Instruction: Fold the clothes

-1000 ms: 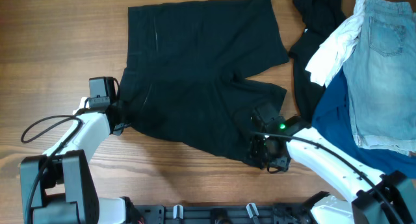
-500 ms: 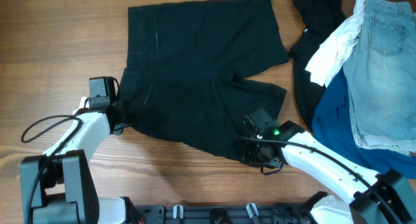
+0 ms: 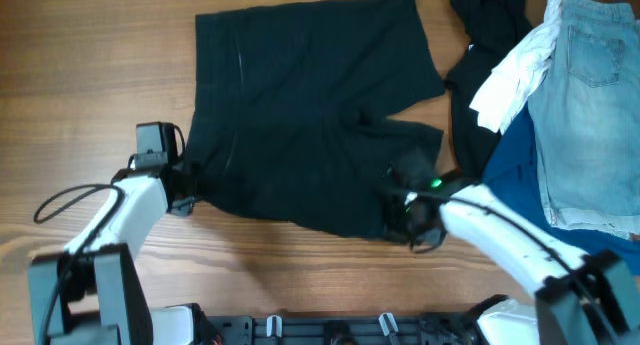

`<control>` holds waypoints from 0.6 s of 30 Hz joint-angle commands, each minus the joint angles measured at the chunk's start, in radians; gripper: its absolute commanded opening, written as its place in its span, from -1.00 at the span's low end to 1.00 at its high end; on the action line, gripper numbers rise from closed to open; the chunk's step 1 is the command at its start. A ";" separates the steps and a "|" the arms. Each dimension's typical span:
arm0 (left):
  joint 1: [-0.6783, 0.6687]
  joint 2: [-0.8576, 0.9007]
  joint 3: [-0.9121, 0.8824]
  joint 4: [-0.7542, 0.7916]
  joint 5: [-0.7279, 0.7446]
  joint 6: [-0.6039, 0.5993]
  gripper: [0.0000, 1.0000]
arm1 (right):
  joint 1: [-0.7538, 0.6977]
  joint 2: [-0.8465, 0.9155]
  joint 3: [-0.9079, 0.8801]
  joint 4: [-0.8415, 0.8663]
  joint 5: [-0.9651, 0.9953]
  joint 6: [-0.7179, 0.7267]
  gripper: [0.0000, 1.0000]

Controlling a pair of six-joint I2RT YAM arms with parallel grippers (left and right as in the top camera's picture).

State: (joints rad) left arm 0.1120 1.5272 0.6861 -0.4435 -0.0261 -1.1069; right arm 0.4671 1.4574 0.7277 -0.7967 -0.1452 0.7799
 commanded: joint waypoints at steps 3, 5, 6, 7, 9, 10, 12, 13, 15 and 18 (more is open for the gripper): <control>-0.002 -0.227 -0.031 -0.107 0.064 0.043 -0.92 | -0.184 -0.120 0.251 -0.092 -0.006 -0.269 -0.92; -0.002 -0.322 -0.031 -0.139 0.089 0.070 -0.92 | -0.228 -0.132 0.325 -0.136 -0.006 -0.314 -0.92; -0.003 -0.365 -0.031 -0.157 0.094 0.080 -0.92 | -0.241 -0.134 0.348 -0.151 -0.006 -0.327 -0.92; -0.003 -0.412 -0.031 -0.180 0.094 0.083 -0.92 | -0.258 -0.138 0.381 -0.176 -0.013 -0.350 -0.92; -0.003 -0.504 -0.031 -0.232 0.094 0.083 -0.92 | -0.277 -0.142 0.423 -0.219 -0.013 -0.370 -0.92; -0.003 -0.549 -0.031 -0.257 0.098 0.090 -0.92 | -0.285 -0.145 0.441 -0.239 -0.016 -0.389 -0.92; -0.003 -0.635 -0.031 -0.285 0.130 0.145 -0.92 | -0.292 -0.161 0.465 -0.268 -0.021 -0.409 -0.92; -0.003 -0.678 -0.031 -0.299 0.151 0.169 -0.92 | -0.292 -0.181 0.478 -0.283 -0.021 -0.414 -0.91; -0.003 -0.764 -0.027 -0.337 0.168 0.181 -0.92 | -0.292 -0.229 0.493 -0.304 -0.021 -0.415 -0.92; -0.003 -0.870 -0.014 -0.397 0.167 0.181 -0.92 | -0.292 -0.324 0.512 -0.340 -0.021 -0.414 -0.92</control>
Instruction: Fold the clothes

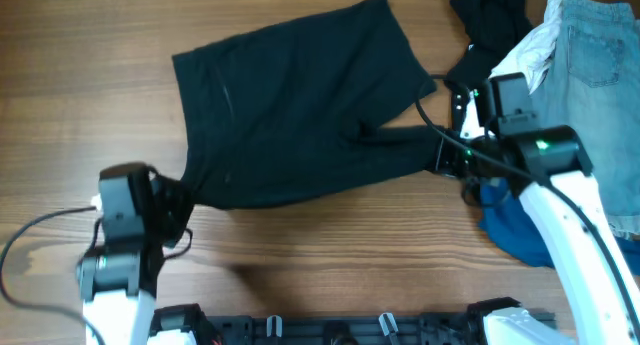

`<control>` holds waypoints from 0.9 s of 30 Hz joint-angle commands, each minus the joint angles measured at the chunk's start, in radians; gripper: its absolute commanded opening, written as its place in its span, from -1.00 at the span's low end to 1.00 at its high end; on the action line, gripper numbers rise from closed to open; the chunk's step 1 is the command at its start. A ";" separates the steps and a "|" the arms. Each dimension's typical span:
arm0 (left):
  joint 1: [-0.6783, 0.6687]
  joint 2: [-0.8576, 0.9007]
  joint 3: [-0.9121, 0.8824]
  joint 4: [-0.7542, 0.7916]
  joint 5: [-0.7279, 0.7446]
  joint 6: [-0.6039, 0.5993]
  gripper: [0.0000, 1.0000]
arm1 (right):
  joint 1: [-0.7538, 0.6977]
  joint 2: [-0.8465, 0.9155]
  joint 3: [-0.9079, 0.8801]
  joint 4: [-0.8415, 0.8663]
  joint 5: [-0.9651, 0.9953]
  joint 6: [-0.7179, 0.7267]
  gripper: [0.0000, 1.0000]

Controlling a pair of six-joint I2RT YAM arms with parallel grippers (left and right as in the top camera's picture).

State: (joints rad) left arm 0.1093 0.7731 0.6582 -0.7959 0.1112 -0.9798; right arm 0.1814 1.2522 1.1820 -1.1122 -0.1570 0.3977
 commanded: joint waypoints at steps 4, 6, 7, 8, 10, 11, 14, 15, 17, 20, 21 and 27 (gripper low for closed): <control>0.000 -0.206 0.055 -0.105 0.029 0.054 -0.92 | -0.006 -0.236 0.096 -0.072 0.001 -0.031 -0.92; 0.000 -0.225 0.080 -0.133 0.029 0.054 -0.92 | -0.006 -0.277 0.134 -0.092 0.025 -0.029 -0.92; 0.000 -0.229 0.092 -0.145 0.026 0.054 -0.92 | -0.006 -0.291 0.155 -0.097 0.046 -0.028 -0.92; 0.000 -0.230 0.101 -0.152 0.024 0.056 -0.92 | -0.006 -0.299 0.174 -0.096 0.066 -0.026 -0.91; 0.000 -0.230 0.103 -0.151 0.009 0.056 -0.92 | -0.006 -0.301 0.194 -0.081 0.100 -0.012 -0.92; 0.000 -0.229 0.103 -0.151 -0.007 0.056 -0.93 | -0.006 -0.296 0.195 -0.061 0.112 -0.010 -0.92; 0.000 -0.204 0.103 -0.148 -0.109 0.052 -0.92 | -0.006 -0.223 0.195 0.022 0.119 -0.034 -0.91; 0.000 -0.192 0.103 -0.143 -0.134 0.052 -0.92 | -0.006 -0.189 0.195 0.050 0.120 -0.049 -0.92; 0.000 -0.159 0.103 -0.132 -0.164 0.052 -0.92 | -0.006 -0.094 0.195 0.122 0.119 -0.080 -0.92; 0.000 -0.090 0.103 -0.113 -0.203 0.053 -0.92 | -0.006 0.053 0.195 0.220 0.102 -0.114 -0.92; 0.000 -0.072 0.103 -0.108 -0.211 0.052 -0.92 | -0.006 0.088 0.195 0.244 0.094 -0.121 -0.92; 0.000 0.108 0.103 0.051 -0.285 0.053 -0.92 | -0.006 0.327 0.195 0.514 0.071 -0.161 -0.92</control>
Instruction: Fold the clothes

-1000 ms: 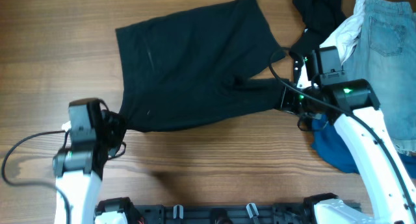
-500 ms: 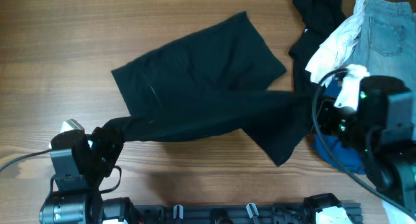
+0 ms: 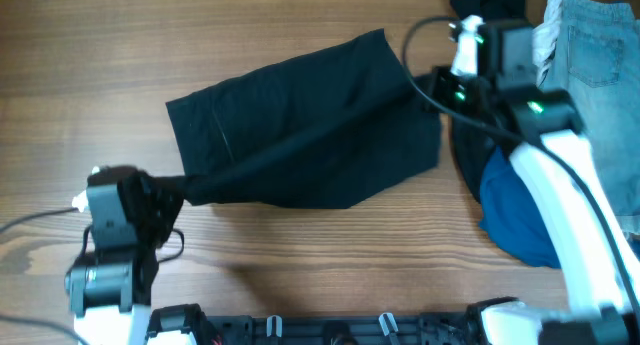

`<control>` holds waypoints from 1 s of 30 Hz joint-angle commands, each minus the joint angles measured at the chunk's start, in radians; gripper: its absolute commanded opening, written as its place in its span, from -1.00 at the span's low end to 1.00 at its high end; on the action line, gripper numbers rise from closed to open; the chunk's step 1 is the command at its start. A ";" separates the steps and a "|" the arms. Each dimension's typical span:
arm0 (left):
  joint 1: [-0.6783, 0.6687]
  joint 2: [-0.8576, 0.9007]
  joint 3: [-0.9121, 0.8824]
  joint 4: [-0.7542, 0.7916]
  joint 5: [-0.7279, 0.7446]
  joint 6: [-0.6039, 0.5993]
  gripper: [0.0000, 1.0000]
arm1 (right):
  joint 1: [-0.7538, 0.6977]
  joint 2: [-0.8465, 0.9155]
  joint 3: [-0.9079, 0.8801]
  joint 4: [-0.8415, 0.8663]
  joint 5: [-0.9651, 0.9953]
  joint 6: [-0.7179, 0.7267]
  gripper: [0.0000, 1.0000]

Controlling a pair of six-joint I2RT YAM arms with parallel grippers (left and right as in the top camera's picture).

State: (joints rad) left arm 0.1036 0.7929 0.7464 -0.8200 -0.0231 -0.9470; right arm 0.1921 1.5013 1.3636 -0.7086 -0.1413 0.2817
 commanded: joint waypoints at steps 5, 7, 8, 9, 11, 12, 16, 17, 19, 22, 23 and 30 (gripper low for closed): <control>0.006 0.291 0.015 0.343 -0.162 0.020 -0.92 | -0.017 0.204 0.014 0.364 0.055 -0.046 -0.92; 0.005 0.367 0.015 0.436 -0.162 0.020 -0.92 | -0.017 0.243 0.014 0.425 0.055 -0.046 -0.92; 0.005 0.422 0.015 0.499 -0.161 0.020 -0.92 | -0.017 0.272 0.014 0.462 0.056 -0.046 -0.92; 0.005 0.451 0.015 0.533 -0.161 0.020 -0.92 | -0.017 0.288 0.014 0.481 0.057 -0.046 -0.92; 0.005 0.536 0.015 0.637 -0.156 0.020 -0.92 | -0.017 0.338 0.014 0.521 0.074 -0.042 -0.92; 0.005 0.572 0.015 0.687 -0.149 0.020 -0.92 | -0.017 0.359 0.014 0.533 0.084 -0.033 -0.92; 0.003 0.688 0.015 0.874 -0.140 0.020 -0.92 | -0.017 0.434 0.014 0.567 0.105 -0.010 -0.91; 0.003 0.709 0.015 0.905 -0.140 0.020 -0.92 | -0.017 0.449 0.014 0.579 0.105 -0.010 -0.92; 0.003 0.746 0.015 0.945 -0.149 0.021 -0.92 | -0.017 0.475 0.014 0.602 0.105 -0.010 -0.92; 0.003 0.786 0.015 0.964 -0.154 0.020 -0.92 | -0.017 0.509 0.014 0.629 0.104 -0.010 -0.91; 0.003 0.796 0.015 0.966 -0.154 0.020 -0.91 | -0.017 0.521 0.014 0.639 0.104 -0.010 -0.91; 0.003 0.818 0.015 0.977 -0.154 0.021 1.00 | -0.017 0.550 0.014 0.686 0.105 -0.010 0.99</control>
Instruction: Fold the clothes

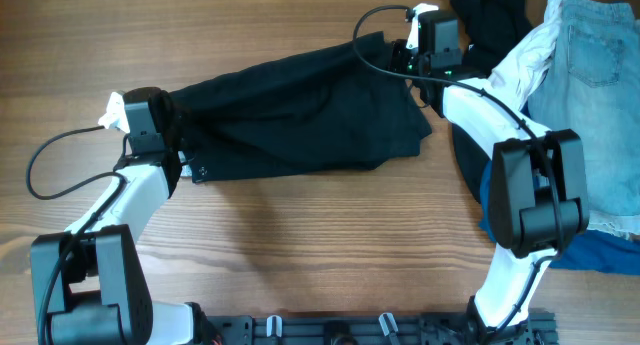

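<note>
Black shorts (300,115) lie folded over across the middle of the wooden table, a long dark band running from left to upper right. My left gripper (178,135) is at the garment's left end, its fingers shut on the fabric edge. My right gripper (398,57) is at the upper right corner of the shorts, shut on the cloth there. The fingertips of both are partly hidden by black fabric.
A pile of other clothes fills the right side: light denim shorts (590,95), a white garment (520,60), a black garment (490,10) at the top, and a blue one (600,250) under the right arm. A black rail (350,330) runs along the near edge.
My left gripper has moved from the near left up to the shorts' far left edge. The right gripper shifted left along the top. The near half of the shorts now lies folded over the far half.
The shorts lay spread flat with both grippers at their near edge, left and right. Then both had lifted that edge, the right one carrying it toward the far side. By now the near edge lies at the far edge, and the garment is a narrower band.
</note>
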`<control>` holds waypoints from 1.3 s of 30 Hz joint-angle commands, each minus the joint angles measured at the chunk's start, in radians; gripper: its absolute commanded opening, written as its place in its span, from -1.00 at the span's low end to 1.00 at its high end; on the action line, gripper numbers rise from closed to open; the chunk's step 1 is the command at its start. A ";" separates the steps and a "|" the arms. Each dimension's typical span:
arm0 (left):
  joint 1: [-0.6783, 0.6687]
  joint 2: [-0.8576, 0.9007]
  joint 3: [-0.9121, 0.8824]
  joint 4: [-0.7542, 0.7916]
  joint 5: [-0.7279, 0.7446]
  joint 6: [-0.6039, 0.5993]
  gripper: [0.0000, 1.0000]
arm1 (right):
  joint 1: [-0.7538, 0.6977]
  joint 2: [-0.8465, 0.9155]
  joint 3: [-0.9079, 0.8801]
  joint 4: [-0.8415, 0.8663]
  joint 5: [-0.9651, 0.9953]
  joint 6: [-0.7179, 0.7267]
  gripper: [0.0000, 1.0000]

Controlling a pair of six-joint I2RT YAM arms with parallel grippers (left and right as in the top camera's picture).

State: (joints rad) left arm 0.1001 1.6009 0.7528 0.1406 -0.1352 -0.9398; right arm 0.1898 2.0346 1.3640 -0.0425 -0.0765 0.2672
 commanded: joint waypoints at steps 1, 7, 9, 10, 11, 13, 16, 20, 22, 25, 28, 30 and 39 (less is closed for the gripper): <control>0.006 0.010 0.009 0.027 -0.041 0.013 1.00 | -0.014 0.017 0.013 0.025 0.048 0.005 0.99; 0.006 -0.042 0.016 0.080 0.074 0.156 0.99 | -0.016 -0.050 0.013 -0.011 0.051 -0.006 0.99; 0.006 -0.085 0.021 0.042 0.118 0.225 1.00 | -0.018 -0.100 0.013 -0.060 0.032 -0.026 0.99; 0.006 -0.107 0.021 0.019 0.140 0.261 1.00 | -0.018 -0.130 0.013 -0.085 -0.001 -0.060 0.99; 0.006 -0.136 0.021 -0.021 0.162 0.303 1.00 | -0.018 -0.162 0.013 -0.114 -0.043 -0.106 0.99; 0.006 -0.172 0.021 -0.094 0.172 0.343 1.00 | -0.017 -0.195 0.013 -0.147 -0.084 -0.159 0.99; 0.007 -0.209 0.021 -0.231 0.172 0.391 1.00 | -0.016 -0.206 0.013 -0.192 -0.124 -0.214 0.99; 0.008 -0.204 0.021 -0.405 0.177 0.450 1.00 | -0.016 -0.174 0.011 -0.267 -0.192 -0.257 1.00; 0.008 -0.191 0.021 -0.461 0.177 0.501 1.00 | -0.015 -0.152 0.007 -0.282 -0.236 -0.288 0.99; 0.010 -0.155 0.020 -0.481 0.174 0.621 1.00 | -0.007 -0.104 0.004 -0.285 -0.267 -0.314 1.00; 0.023 -0.113 0.020 -0.439 0.161 0.717 1.00 | 0.002 -0.043 0.004 -0.273 -0.262 -0.317 0.98; 0.033 -0.098 0.020 -0.414 0.158 0.732 1.00 | 0.003 -0.013 0.003 -0.260 -0.261 -0.317 0.99; 0.062 -0.059 0.020 -0.309 0.148 0.809 0.99 | 0.003 0.130 0.003 -0.228 -0.262 -0.316 0.93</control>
State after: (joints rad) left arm 0.1535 1.5299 0.7685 -0.1860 0.0246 -0.2230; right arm 0.1883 2.1197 1.3743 -0.2741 -0.3138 -0.0345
